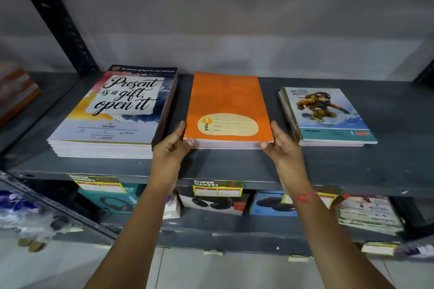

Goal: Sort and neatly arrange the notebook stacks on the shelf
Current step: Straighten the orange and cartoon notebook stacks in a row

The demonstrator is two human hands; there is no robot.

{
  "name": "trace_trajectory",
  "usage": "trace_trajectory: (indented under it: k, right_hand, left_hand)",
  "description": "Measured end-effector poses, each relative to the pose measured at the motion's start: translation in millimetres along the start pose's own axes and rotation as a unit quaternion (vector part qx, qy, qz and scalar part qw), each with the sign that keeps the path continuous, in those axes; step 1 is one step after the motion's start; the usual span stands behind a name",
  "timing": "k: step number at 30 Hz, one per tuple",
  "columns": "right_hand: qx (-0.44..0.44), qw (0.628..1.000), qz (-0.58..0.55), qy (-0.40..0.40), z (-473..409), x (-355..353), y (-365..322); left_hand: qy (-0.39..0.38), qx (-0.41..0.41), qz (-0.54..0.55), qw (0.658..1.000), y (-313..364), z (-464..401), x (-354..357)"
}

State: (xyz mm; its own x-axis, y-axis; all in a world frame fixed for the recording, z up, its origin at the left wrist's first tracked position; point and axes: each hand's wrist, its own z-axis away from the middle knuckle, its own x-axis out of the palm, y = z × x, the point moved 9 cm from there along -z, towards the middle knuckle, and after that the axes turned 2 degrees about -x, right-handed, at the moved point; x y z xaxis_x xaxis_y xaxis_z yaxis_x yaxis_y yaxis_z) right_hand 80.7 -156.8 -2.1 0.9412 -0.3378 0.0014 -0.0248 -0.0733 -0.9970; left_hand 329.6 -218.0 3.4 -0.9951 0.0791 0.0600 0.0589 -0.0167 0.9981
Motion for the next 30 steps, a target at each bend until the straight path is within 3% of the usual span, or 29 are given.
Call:
trace_trajectory:
  k: [30]
  right_hand:
    - [-0.015, 0.993, 0.098, 0.067, -1.3, -3.7, 0.9]
  left_hand:
    - [0.106, -0.017, 0.002, 0.994, -3.0, -5.6, -9.3]
